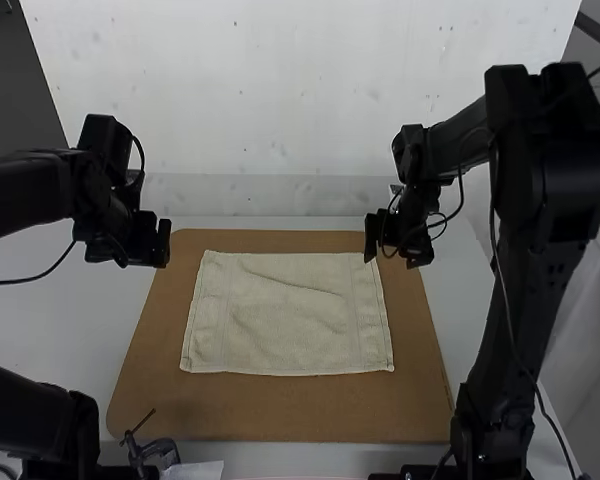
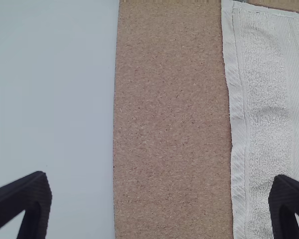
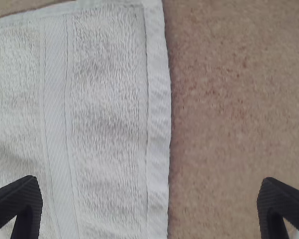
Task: Fold the towel.
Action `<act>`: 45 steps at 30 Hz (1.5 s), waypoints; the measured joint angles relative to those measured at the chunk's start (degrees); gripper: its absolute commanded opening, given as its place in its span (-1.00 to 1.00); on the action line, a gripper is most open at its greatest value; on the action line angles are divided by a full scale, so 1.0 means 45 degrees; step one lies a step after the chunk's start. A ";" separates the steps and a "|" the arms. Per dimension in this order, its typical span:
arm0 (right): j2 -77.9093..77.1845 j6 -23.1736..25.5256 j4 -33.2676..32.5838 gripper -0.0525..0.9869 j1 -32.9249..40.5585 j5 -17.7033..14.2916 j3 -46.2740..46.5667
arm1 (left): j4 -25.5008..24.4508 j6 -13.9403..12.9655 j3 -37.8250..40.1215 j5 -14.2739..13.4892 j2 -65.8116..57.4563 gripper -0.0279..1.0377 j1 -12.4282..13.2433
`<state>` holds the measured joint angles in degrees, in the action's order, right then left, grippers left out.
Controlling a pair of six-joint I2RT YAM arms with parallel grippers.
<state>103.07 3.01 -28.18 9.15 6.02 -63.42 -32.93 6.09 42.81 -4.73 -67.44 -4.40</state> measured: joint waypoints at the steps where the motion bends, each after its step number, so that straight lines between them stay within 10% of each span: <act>1: 0.0505 -0.0015 0.0000 0.87 0.0024 -0.0019 -0.0481 | 0.0049 0.0005 0.0000 0.0000 -0.0010 0.89 0.0000; 22: 0.5178 0.0321 -0.0330 0.80 0.0534 -0.1685 -0.4250 | 0.0957 0.0146 0.0015 0.0058 -0.0952 0.89 -0.0019; 32: 0.5523 0.0554 -0.0816 -0.87 0.1287 -0.2317 -0.4862 | 0.1384 0.0146 0.0078 0.0311 -0.2569 0.89 0.0228; 45: 0.5523 0.0685 -0.0889 -0.87 0.1273 -0.2667 -0.4872 | 0.0262 0.0578 0.4415 0.0393 -0.8102 0.86 -0.0646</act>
<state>127.92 6.09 -32.18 14.87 -5.98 -85.34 -31.75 8.69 62.67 -2.96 -103.90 -7.31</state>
